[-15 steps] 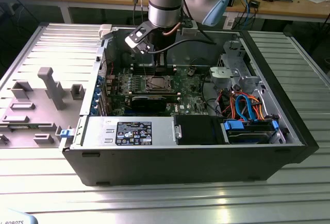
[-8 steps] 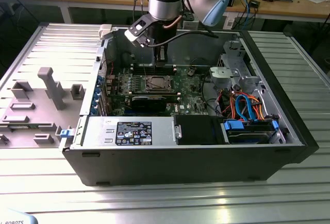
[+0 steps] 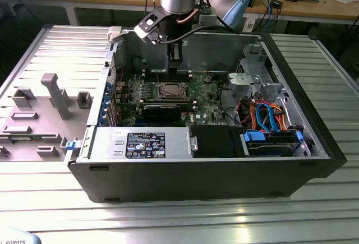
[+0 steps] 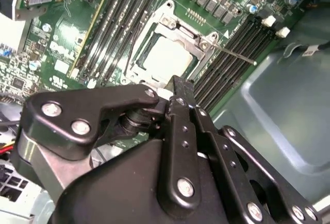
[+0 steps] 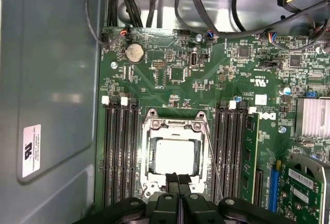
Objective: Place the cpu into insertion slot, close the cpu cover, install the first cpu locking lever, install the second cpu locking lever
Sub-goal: 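Install the first cpu locking lever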
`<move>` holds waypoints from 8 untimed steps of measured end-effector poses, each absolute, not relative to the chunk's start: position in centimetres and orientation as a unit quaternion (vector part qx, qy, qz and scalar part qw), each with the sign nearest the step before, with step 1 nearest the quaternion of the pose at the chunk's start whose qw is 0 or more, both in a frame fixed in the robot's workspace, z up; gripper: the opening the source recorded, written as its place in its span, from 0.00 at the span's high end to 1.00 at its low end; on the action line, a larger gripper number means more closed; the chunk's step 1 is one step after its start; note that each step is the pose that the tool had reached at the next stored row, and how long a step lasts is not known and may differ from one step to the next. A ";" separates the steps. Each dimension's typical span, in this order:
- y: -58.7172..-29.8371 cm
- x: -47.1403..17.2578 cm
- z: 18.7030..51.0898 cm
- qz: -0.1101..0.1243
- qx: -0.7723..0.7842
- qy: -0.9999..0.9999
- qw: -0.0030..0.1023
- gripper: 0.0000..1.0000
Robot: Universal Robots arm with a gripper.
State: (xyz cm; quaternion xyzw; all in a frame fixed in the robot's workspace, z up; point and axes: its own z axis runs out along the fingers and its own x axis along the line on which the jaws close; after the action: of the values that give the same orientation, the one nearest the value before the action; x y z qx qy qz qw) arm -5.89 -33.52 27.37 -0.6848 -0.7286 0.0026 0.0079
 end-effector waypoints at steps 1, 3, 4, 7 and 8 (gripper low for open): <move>-33.5 -5.9 27.4 0.003 -0.681 -0.733 0.008 0.89; -33.5 -5.9 27.4 0.003 -0.666 -0.746 0.008 0.89; -33.5 -5.9 27.4 0.003 -0.665 -0.747 0.008 0.89; -33.5 -5.9 27.4 0.003 -0.664 -0.748 0.008 0.89; -33.5 -5.9 27.4 0.003 -0.663 -0.748 0.008 0.89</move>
State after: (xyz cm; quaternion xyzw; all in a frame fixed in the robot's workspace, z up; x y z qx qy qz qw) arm -5.90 -33.52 27.38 -0.6635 -0.7481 0.0029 0.0078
